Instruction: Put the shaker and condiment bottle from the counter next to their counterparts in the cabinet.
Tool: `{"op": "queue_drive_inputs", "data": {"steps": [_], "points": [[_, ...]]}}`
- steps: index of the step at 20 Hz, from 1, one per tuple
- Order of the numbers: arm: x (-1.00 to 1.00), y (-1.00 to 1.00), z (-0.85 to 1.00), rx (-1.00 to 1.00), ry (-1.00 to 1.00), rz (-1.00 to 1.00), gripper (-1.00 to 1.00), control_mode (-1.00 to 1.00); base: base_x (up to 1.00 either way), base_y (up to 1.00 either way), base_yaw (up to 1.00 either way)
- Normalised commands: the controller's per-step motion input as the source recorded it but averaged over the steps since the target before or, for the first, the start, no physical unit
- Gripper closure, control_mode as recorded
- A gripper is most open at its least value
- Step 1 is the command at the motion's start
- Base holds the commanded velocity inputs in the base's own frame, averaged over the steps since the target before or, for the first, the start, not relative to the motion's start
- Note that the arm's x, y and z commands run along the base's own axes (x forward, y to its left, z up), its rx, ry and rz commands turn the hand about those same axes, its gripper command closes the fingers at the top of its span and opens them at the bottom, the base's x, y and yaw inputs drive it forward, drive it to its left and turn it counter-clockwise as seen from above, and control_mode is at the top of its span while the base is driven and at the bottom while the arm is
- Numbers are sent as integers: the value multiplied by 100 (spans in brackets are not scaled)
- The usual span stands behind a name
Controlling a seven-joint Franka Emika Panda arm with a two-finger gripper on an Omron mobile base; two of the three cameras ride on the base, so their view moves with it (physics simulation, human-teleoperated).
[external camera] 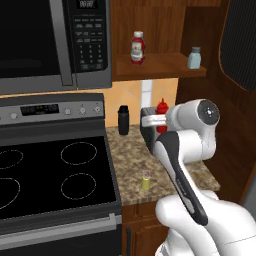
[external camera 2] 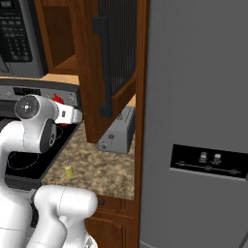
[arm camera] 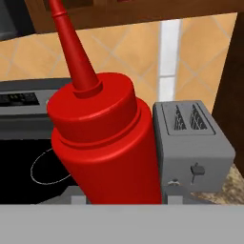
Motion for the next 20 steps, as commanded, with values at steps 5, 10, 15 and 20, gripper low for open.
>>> {"op": "queue_drive_inputs", "data": {"steps": [5, 10, 15, 20], "points": [[0, 1, 42, 0, -1, 0, 100, -100, 0, 0, 0], [0, 1, 43, 0, 0, 0, 100, -100, 0, 0, 0], [7, 0, 43, 0, 0, 0, 100, -100, 0, 0, 0], [26, 0, 37, 0, 0, 0, 100, -100, 0, 0, 0]]}}
